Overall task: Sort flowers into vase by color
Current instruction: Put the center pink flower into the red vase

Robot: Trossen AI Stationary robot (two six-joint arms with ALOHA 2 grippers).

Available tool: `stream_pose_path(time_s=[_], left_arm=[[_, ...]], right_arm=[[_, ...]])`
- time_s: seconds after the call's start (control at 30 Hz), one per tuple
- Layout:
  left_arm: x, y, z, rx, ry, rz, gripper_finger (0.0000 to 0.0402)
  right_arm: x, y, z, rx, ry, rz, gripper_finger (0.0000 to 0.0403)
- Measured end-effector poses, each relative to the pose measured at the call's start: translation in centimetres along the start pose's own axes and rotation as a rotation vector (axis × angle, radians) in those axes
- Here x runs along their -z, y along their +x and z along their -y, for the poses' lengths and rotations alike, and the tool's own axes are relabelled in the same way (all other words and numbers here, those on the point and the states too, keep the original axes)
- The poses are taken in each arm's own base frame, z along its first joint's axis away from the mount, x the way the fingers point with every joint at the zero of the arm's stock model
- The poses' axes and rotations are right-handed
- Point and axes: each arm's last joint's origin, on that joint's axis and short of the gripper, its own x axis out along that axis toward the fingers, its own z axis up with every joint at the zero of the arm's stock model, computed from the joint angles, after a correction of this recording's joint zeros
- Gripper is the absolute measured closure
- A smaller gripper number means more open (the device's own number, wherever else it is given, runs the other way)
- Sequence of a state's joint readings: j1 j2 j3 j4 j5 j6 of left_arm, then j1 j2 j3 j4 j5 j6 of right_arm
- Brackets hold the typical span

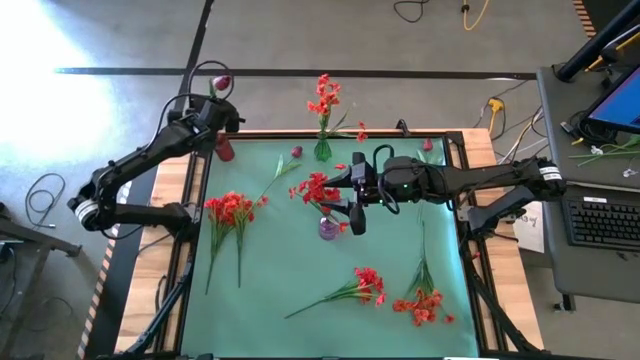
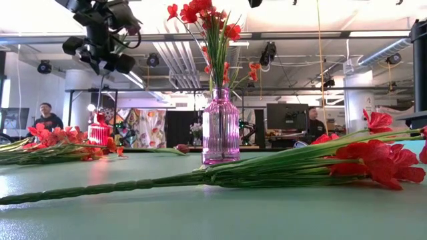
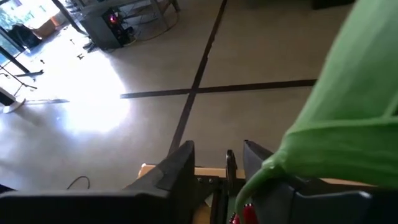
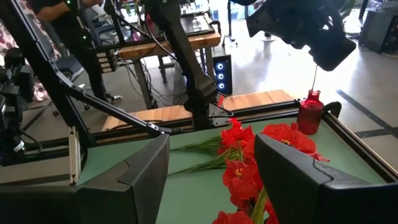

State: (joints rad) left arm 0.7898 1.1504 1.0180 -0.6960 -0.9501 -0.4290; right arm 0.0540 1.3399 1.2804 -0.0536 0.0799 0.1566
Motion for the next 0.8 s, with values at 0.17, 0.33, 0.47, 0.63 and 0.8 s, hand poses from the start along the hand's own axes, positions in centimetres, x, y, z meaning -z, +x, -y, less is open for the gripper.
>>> stream_pose_path(time_s=[0.17,0.33,0.47,0.63,0.8], left_arm=[[0.04,-0.03,0.01,0.023,0.001,-0.011,0.0239],[0.04,-0.04,0.02,0.026,0.0,-0.012,0.0209],[0.04,-0.04,0.02,0.026,0.0,-0.012,0.0197],[0.07,-0.04,0.02,0.03,0.0,-0.016,0.019],[0.08,-0.04,0.01,0.03,-0.006,-0.017,0.0175]], right_arm=[[-0.01,-0.01,0.0,0.0,0.0,0.0,0.0174],[-0.01,-0.01,0.0,0.0,0.0,0.0,0.0174],[-0.01,-0.01,0.0,0.0,0.0,0.0,0.0174],[0.0,-0.01,0.0,0.0,0.0,-0.001,0.0174],[0.0,-0.01,0.0,0.0,0.0,-0.001,0.0174]])
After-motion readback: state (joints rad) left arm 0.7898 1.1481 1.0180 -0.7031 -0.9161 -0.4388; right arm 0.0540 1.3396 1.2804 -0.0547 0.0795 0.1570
